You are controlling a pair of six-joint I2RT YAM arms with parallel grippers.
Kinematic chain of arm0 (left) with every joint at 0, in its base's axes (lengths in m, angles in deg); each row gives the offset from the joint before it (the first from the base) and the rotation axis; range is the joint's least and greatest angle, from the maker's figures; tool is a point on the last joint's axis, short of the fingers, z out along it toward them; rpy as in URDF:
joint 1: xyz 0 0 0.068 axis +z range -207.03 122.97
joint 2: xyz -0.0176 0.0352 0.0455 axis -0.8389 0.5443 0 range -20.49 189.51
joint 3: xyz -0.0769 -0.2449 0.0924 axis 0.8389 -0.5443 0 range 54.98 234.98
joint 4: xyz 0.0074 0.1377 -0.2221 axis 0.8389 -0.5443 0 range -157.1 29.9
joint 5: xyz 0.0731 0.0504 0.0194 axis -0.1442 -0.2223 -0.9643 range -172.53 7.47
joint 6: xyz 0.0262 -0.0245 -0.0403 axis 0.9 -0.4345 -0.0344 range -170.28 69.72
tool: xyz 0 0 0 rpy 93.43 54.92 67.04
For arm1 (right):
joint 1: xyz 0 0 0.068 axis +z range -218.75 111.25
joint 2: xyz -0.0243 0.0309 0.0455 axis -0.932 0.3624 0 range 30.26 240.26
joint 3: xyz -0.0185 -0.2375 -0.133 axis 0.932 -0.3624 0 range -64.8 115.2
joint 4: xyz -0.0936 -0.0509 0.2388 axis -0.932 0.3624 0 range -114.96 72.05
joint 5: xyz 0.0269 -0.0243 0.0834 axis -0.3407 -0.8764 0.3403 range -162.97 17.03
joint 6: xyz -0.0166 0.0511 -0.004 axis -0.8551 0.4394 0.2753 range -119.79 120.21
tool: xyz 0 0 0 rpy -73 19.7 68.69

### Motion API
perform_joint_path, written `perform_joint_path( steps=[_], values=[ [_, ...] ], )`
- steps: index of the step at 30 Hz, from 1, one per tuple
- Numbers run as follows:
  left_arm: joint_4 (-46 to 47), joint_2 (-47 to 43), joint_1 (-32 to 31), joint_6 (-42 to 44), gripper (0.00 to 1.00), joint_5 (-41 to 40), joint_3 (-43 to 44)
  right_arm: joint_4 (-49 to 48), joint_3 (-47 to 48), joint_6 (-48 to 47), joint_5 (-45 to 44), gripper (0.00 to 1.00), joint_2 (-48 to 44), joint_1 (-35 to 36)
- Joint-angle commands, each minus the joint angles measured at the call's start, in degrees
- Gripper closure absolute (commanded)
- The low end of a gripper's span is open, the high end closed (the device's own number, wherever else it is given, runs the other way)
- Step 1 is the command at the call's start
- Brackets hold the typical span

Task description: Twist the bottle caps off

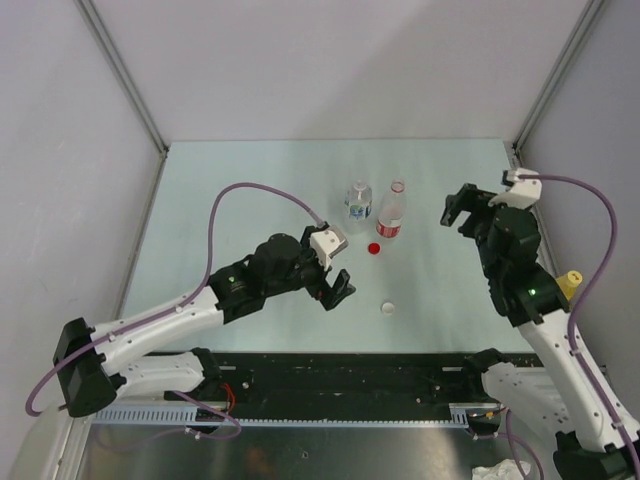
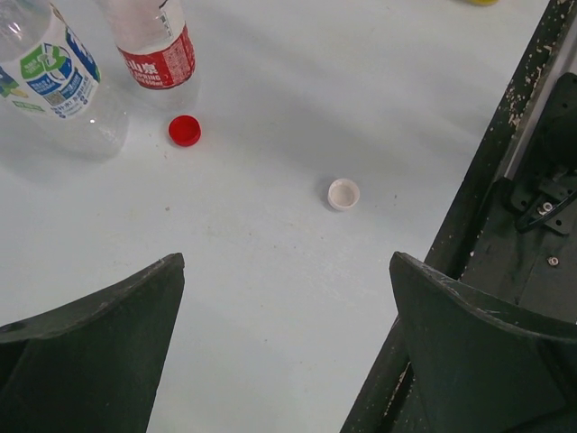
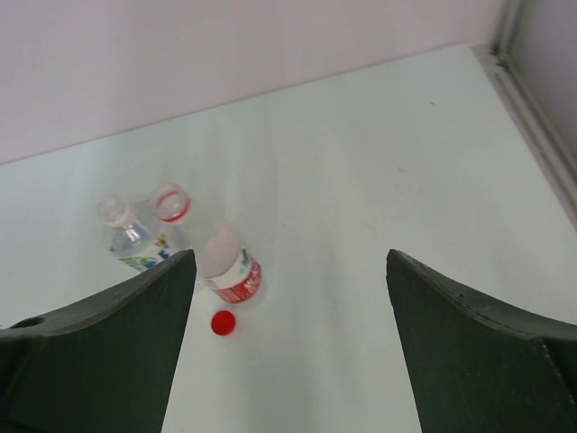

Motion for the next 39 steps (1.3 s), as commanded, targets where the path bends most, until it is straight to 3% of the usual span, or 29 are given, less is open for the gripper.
perform_joint_path(
  steps=[1, 12, 16, 20, 26, 33, 39],
  values=[
    [1.8, 1.3, -0.1, 2.2, 0.01, 1.8, 3.1, 9.4, 2.3, 3.8, -11.1, 0.11, -5.1, -0.6],
    [1.8, 4.0, -0.1, 5.4, 0.01, 4.2, 4.8, 21.0, 3.9, 8.5, -31.8, 0.16, -16.1, -1.8],
    [1.8, 3.6, -0.1, 6.0, 0.01, 4.0, 4.4, 24.0, 4.8, 8.6, -38.9, 0.18, -16.1, -2.0],
    [1.8, 3.1, -0.1, 5.9, 0.01, 3.9, 3.8, 27.0, 6.0, 9.1, -40.7, 0.20, -13.3, -2.9],
    [1.9, 2.1, -0.1, 6.1, 0.00, 3.7, 3.0, 28.1, 6.4, 10.3, -32.2, 0.23, -8.0, -12.2],
    [1.8, 1.3, -0.1, 6.6, 0.01, 2.5, 2.6, 27.5, 6.4, 9.7, -8.0, 0.25, -1.1, -36.3],
    [1.9, 1.6, -0.1, 7.1, 0.01, 1.8, 2.5, 27.0, 5.7, 8.5, -10.7, 0.28, -0.1, -39.3]
  ],
)
